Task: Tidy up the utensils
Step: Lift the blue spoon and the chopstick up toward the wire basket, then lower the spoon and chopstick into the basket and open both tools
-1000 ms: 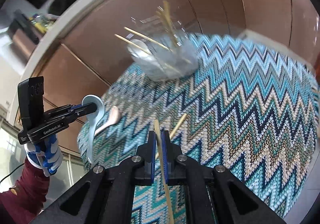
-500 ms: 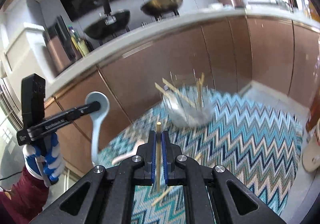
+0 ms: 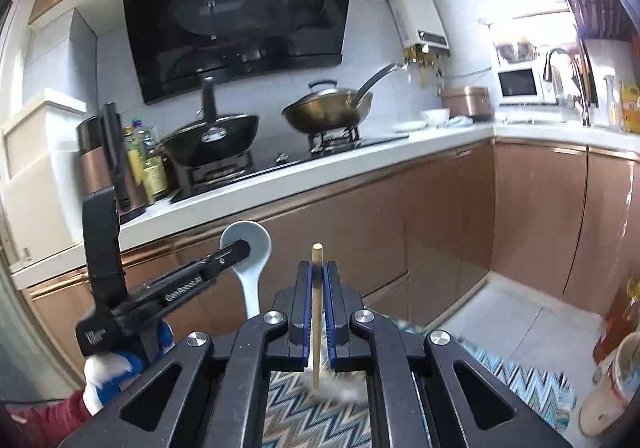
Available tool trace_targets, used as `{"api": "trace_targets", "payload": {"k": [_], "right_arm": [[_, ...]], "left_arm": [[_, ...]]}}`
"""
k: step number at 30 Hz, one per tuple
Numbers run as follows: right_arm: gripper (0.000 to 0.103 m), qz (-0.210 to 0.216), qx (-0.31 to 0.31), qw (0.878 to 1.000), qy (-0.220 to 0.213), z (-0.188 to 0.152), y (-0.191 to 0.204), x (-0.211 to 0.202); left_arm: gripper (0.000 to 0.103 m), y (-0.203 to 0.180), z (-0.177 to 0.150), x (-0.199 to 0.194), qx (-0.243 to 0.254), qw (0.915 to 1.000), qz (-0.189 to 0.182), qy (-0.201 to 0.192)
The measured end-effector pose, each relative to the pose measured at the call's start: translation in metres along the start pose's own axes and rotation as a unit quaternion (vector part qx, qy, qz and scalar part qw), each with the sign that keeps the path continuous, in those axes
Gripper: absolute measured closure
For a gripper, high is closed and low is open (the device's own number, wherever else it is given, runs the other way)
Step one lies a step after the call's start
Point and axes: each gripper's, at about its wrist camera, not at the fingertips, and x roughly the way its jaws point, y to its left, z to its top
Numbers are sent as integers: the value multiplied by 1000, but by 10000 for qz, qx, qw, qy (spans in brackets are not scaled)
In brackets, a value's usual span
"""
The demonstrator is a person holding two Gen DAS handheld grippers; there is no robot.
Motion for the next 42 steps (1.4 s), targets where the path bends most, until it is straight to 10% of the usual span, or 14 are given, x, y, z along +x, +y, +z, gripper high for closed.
{"api": "trace_targets", "payload": {"k": [14,42], "right_arm": [[97,-307,-222,9992,141,-28,-33,82],[86,-494,39,9974,525,-71,-39,83]], "left_arm": [[96,-5,-57,100,-21,9958,818,-403],[75,14,-102,90,-105,9971,741,-157]]}}
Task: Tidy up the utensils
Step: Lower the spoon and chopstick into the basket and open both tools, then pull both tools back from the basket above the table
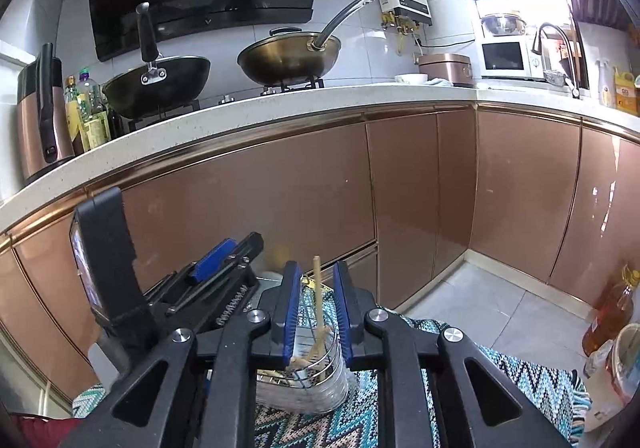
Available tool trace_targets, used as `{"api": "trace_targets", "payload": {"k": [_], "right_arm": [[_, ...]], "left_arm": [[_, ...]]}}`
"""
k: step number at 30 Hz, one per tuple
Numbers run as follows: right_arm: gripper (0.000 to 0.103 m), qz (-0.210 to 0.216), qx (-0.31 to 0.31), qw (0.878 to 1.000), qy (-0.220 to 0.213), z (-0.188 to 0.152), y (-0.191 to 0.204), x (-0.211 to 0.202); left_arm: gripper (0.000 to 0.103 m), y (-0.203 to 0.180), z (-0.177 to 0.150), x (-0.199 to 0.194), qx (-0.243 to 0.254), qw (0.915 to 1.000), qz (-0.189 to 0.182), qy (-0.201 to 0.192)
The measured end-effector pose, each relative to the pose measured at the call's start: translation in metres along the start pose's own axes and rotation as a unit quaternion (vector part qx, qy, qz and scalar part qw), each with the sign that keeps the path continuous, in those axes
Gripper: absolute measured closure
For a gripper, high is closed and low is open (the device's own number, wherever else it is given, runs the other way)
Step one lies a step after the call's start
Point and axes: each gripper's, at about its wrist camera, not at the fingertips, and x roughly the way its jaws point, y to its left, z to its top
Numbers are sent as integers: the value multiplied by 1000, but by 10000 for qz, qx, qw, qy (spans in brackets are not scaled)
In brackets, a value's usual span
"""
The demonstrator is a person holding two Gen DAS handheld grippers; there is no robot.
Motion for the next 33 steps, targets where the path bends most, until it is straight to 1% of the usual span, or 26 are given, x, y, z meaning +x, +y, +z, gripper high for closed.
{"api": "trace_targets", "payload": {"k": [3,5,6,7,10,13,14,17,19,21,23,29,33], "right_arm": [[85,-16,66,9999,-78,0,2,-12],[82,-55,88,9999,-133,0,4,-22],[81,-71,87,9998,-147,0,6,-26],[81,-98,78,9998,-170,-1,8,-33],[77,-174,68,9996,-211,-3,13,-49],[70,-323,-3,9992,-222,-10,20,-64],[67,-360,-16,9991,-210,-13,23,-68],[63,-454,-5,9989,-149,-25,28,-82],[59,-548,-2,9984,-108,-34,32,-91],[52,-616,15,9981,-75,-42,35,-99],[49,-687,31,9976,-41,-48,38,-108],[43,-759,190,9969,6,-63,46,-131],[41,-729,226,9971,-2,-69,57,-143]], "left_arm": [[73,1,6,-16,63,10000,-29,43],[69,3,10,-30,58,9999,-69,78],[65,4,12,-40,50,9999,-78,101],[60,4,14,-46,59,9999,-60,119],[55,5,18,-71,153,9997,-3,187],[50,3,18,-98,321,9989,109,310],[50,3,18,-107,392,9986,166,328],[49,5,14,-134,528,9976,239,379],[47,6,13,-152,598,9971,244,408],[45,7,12,-167,660,9965,318,411],[43,8,12,-183,729,9958,363,421],[38,12,11,-223,945,9939,499,279],[37,16,10,-241,1033,9927,571,258]]}}
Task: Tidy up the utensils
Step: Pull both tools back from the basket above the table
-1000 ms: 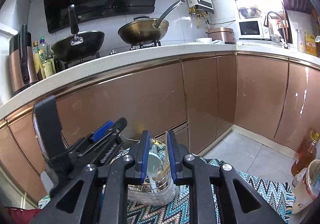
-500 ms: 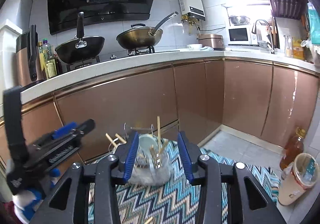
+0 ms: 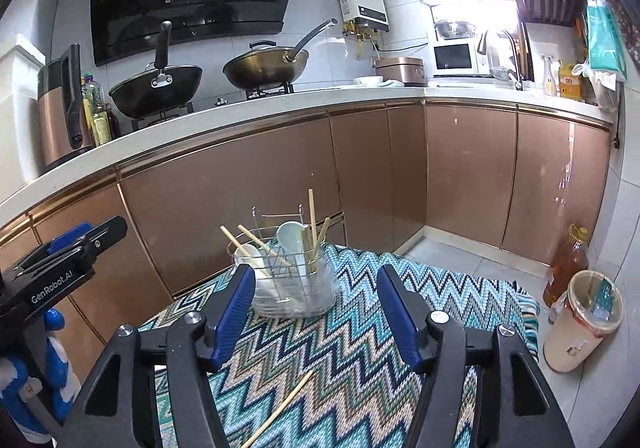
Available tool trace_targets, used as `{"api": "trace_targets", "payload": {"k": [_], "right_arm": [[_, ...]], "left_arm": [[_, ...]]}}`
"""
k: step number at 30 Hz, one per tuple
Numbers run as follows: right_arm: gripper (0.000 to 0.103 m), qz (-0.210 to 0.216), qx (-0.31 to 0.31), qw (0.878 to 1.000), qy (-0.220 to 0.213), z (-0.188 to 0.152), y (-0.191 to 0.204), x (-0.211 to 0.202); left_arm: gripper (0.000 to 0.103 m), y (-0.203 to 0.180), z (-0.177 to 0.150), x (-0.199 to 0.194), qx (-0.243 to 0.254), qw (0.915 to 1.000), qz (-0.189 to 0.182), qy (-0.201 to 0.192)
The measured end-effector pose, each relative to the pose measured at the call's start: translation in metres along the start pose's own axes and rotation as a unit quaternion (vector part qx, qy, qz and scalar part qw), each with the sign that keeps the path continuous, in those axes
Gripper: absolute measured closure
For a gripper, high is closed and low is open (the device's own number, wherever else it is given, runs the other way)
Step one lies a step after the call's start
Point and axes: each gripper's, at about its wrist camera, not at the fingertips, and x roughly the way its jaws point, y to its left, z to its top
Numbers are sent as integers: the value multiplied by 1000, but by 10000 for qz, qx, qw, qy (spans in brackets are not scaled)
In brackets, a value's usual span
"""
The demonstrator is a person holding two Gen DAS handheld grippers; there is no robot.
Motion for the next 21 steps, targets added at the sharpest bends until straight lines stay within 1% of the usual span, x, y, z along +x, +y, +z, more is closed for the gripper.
{"api": "trace_targets", "payload": {"k": [8,16,21], "right_arm": [[40,108,-104,9999,17,-9,18,-19],[40,172,-132,9998,0,-15,30,-39],[40,166,-150,9997,-64,-17,35,-54]], "left_arm": [[36,15,-8,-27,36,9999,143,80],[36,18,-15,-51,118,9997,163,138],[36,21,-19,-61,80,9996,130,231]]}}
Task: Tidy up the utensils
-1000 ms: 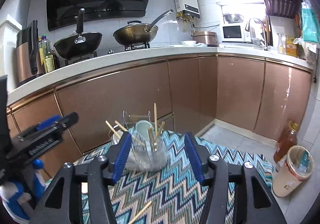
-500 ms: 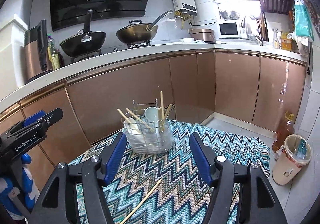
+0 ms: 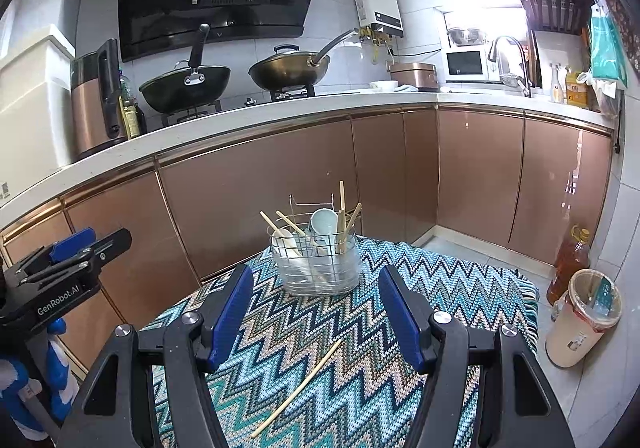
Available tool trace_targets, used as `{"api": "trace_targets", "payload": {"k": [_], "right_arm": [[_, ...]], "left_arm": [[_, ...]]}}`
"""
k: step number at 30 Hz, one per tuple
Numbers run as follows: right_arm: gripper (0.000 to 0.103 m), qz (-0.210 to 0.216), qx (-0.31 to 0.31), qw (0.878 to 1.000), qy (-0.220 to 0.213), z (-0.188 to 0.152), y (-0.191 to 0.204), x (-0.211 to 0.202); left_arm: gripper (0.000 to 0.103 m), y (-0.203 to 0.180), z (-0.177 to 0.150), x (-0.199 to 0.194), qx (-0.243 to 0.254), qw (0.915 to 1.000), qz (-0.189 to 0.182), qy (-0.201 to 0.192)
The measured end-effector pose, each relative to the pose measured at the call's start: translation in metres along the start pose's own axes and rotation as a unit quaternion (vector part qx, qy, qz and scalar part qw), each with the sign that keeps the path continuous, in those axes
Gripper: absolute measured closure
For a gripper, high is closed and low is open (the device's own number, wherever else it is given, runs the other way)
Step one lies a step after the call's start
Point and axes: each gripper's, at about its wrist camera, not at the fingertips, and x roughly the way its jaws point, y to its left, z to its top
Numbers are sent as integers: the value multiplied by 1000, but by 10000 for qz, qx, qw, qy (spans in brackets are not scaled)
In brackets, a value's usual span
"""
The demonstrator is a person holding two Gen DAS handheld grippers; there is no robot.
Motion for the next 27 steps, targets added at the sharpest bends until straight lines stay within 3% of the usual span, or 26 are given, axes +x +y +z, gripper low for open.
{"api": "trace_targets", "payload": {"k": [16,27], "right_arm": [[40,-72,-36,9997,-218,-1,9,-44],[40,-27,-121,9997,-200,1,17,-49]], "left_arm": [[36,-1,-16,-28,44,9999,-53,80],[36,7,-21,-32,7,9999,-17,109]]}}
